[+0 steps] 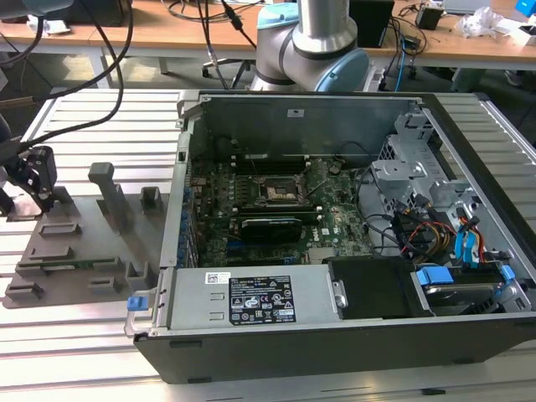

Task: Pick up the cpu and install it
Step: 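Pick up the cpu and move it towards the insertion slot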

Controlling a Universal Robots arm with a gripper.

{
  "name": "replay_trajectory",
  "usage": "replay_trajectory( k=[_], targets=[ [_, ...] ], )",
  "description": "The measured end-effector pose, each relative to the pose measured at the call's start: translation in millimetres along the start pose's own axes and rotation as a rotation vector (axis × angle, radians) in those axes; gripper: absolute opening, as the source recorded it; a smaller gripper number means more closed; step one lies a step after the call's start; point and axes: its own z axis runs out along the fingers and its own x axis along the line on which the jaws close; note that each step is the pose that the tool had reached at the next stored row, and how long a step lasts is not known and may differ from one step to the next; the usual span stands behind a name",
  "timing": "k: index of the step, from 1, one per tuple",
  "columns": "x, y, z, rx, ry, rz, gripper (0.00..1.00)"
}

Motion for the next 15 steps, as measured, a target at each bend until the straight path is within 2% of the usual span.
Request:
replay_trajectory(
  k=[10, 15],
  targets=[
    [-0.4, -0.2, -9.6, 0.0000, 0.0005, 0.000, 0.55],
    [-0.6, -0.2, -16.8, 0.0000, 0.0009, 0.000, 0.55]
  ],
)
